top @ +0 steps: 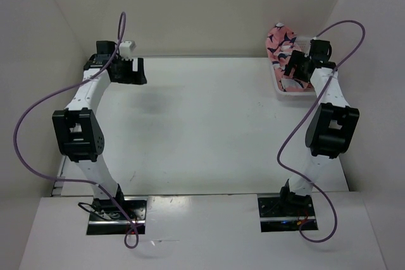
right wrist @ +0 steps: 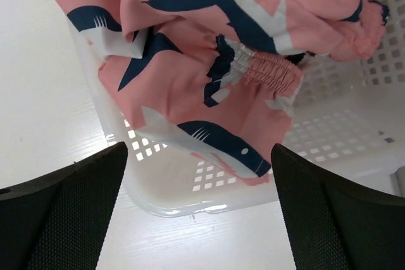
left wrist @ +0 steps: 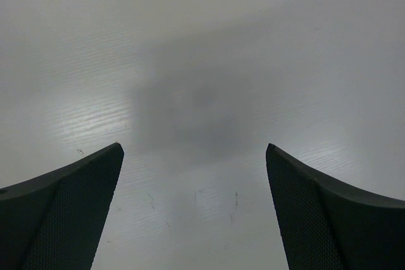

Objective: Fold and stack the shorts
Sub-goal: Grab the shorts from the pile

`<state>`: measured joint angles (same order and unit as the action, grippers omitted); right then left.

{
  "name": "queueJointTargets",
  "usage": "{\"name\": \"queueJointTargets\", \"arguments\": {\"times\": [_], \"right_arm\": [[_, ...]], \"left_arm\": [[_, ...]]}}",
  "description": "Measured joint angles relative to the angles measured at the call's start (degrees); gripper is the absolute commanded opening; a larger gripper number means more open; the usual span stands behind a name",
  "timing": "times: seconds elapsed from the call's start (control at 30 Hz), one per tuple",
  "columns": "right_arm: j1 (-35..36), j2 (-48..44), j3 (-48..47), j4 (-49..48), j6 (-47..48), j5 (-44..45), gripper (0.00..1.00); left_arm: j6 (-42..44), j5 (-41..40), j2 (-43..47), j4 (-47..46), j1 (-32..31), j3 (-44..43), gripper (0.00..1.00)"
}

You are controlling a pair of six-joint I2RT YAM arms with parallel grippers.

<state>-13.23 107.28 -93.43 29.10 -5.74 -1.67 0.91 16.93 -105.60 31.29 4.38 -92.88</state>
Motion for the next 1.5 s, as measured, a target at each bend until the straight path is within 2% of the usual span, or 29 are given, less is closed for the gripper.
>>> {"name": "queueJointTargets", "arguments": {"times": [0.03, 0.33, 0.63, 0.77, 0.9, 1.0, 1.07, 1.1, 1.17, 1.2, 1.33, 1.5], "right_arm": [[0.3, 0.0, 0.1, 0.0, -1.0, 0.2, 0.91], [0.6, -0.2, 4.9, 0.0, -11.4, 3.3, 0.91], [1.7, 0.1, 4.1, -1.6, -12.2, 7.9, 0.91], [1.8, 0.1, 4.1, -2.4, -11.6, 8.9, 0.86], [2.0, 0.1, 4.3, -2.6, -11.3, 9.0, 0.7], [2.1, 0.2, 5.4, -2.6, -11.4, 8.9, 0.7], [2.1, 0.3, 6.0, -2.5, -11.4, 8.5, 0.64], [2.1, 0.4, 6.2, -2.5, -11.4, 8.4, 0.52], [2.1, 0.8, 6.3, -2.6, -11.4, 8.3, 0.38], [2.1, 1.0, 6.3, -2.5, -11.4, 8.2, 0.23], [2.1, 1.2, 6.3, -2.5, -11.0, 7.9, 0.0], [2.5, 1.2, 5.4, -2.4, -10.6, 6.2, 0.0]], "left_arm": [[0.0, -0.1, -0.4, -0.1, -0.2, -0.7, 1.0], [0.0, -0.2, -3.8, -1.2, -4.3, -3.5, 1.0], [0.0, 0.0, -4.0, -1.4, -4.4, -3.6, 1.0], [0.0, 0.4, -4.0, -1.5, -4.4, -3.6, 1.0], [0.0, 1.0, -4.1, -1.5, -4.4, -3.6, 1.0], [0.0, 1.3, -4.0, -1.5, -4.4, -3.6, 1.0], [0.0, 1.4, -4.1, -1.5, -4.4, -3.6, 1.0], [0.0, 1.4, -4.1, -1.5, -4.4, -3.6, 1.0], [0.0, 1.4, -4.0, -1.5, -4.4, -3.6, 1.0], [0.0, 1.4, -4.0, -1.5, -4.4, -3.6, 1.0], [0.0, 1.4, -4.0, -1.5, -4.4, -3.6, 1.0], [0.0, 1.4, -4.0, -1.5, -4.4, -3.6, 1.0]]}}
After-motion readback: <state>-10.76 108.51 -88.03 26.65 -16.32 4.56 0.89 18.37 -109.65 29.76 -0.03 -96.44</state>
